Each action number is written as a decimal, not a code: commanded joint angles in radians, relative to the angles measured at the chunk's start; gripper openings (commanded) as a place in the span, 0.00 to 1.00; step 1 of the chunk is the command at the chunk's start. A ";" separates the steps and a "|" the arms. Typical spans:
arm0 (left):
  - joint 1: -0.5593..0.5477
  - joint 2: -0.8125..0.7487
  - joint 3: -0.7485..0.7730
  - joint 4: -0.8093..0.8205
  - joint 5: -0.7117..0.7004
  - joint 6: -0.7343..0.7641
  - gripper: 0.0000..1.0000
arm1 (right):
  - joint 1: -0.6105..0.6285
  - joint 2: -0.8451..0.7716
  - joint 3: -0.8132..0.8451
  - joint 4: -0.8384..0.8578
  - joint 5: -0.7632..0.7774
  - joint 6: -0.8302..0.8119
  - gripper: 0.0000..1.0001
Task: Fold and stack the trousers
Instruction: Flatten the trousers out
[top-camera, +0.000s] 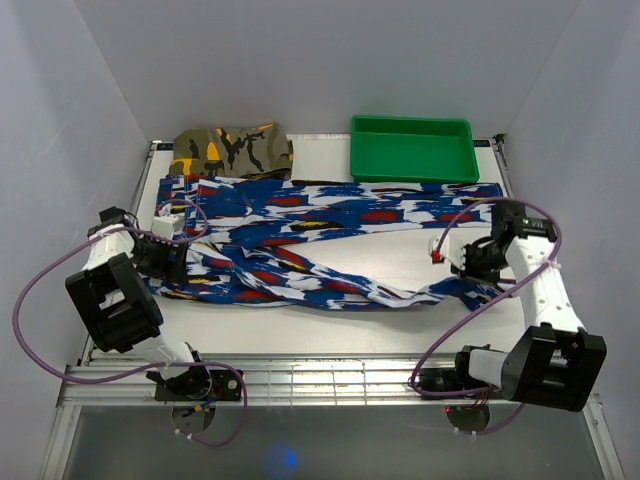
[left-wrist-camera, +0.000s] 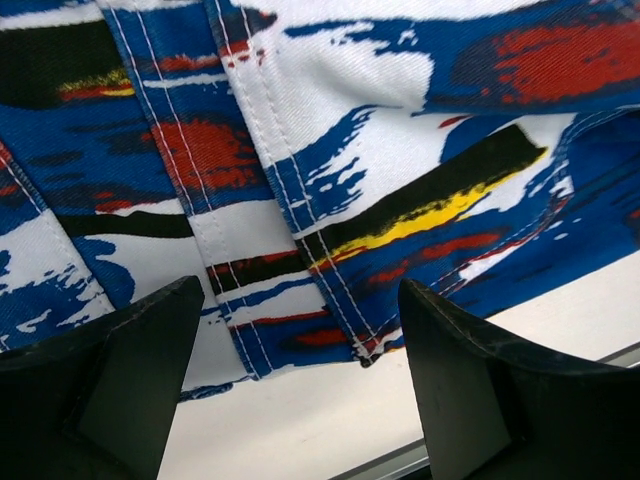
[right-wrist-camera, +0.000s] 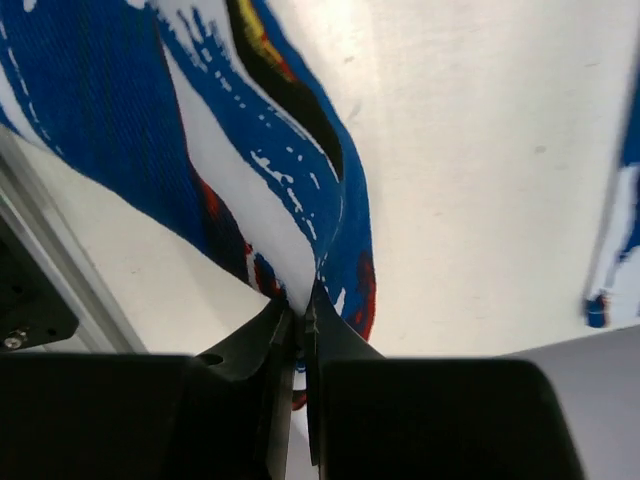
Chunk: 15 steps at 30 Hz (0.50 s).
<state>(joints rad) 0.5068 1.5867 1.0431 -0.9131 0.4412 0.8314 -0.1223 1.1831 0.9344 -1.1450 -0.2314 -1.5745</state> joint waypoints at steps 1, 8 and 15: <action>0.001 0.019 -0.020 0.060 -0.053 0.046 0.89 | 0.012 0.091 0.179 -0.168 -0.138 0.120 0.08; 0.001 0.073 0.031 0.068 -0.079 0.029 0.88 | -0.016 0.680 0.492 -0.167 -0.140 0.295 0.08; 0.042 0.065 0.049 0.056 -0.104 0.083 0.88 | -0.164 0.914 0.749 -0.167 -0.212 0.448 0.35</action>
<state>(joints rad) 0.5163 1.6718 1.0500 -0.8600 0.3538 0.8768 -0.2127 2.1262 1.5459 -1.2629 -0.3809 -1.2247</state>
